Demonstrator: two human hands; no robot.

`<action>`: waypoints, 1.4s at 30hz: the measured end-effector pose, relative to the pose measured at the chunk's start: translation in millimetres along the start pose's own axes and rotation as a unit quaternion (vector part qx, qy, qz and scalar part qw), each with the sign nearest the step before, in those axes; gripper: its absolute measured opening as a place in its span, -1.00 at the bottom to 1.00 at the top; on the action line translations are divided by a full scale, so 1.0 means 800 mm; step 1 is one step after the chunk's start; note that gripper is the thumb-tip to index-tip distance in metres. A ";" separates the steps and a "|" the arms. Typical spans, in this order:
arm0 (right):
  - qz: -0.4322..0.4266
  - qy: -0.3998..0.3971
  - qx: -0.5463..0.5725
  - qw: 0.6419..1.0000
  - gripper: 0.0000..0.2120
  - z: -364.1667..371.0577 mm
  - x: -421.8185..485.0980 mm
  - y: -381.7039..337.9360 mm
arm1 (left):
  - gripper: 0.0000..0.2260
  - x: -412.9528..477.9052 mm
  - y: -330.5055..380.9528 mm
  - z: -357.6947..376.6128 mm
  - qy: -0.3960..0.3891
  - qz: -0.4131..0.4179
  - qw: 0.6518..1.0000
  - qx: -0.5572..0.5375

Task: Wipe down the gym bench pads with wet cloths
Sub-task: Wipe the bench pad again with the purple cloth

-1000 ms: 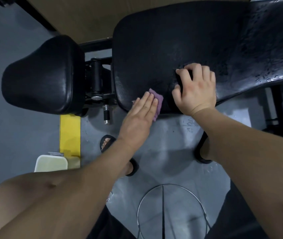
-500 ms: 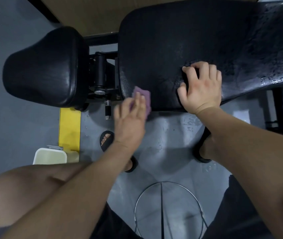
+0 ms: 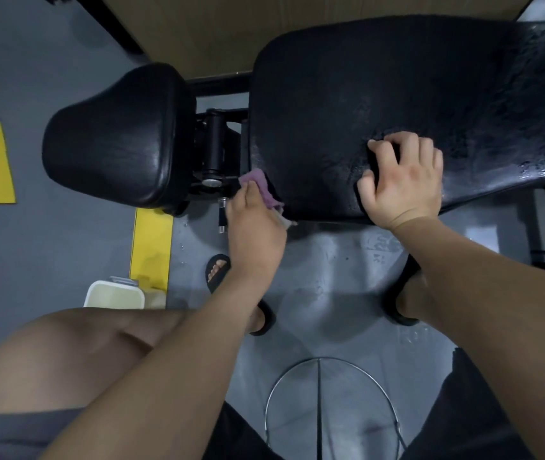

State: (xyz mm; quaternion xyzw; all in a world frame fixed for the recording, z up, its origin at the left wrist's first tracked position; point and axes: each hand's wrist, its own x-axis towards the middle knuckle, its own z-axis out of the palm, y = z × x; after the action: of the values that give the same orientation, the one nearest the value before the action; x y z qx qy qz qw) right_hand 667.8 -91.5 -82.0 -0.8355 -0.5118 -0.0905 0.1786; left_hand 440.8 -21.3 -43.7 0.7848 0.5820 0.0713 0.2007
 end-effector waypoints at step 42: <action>0.023 -0.061 0.005 0.998 -0.58 -0.029 0.002 -0.015 | -0.78 -0.022 0.004 -0.060 -0.120 -0.240 0.867 -0.421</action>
State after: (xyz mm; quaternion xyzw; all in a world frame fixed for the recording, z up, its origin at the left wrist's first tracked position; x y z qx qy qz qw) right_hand 658.7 -94.0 -57.6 -0.8502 -0.5026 -0.0330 0.1533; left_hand 421.9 -27.4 3.1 0.4644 0.6388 0.1644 0.5909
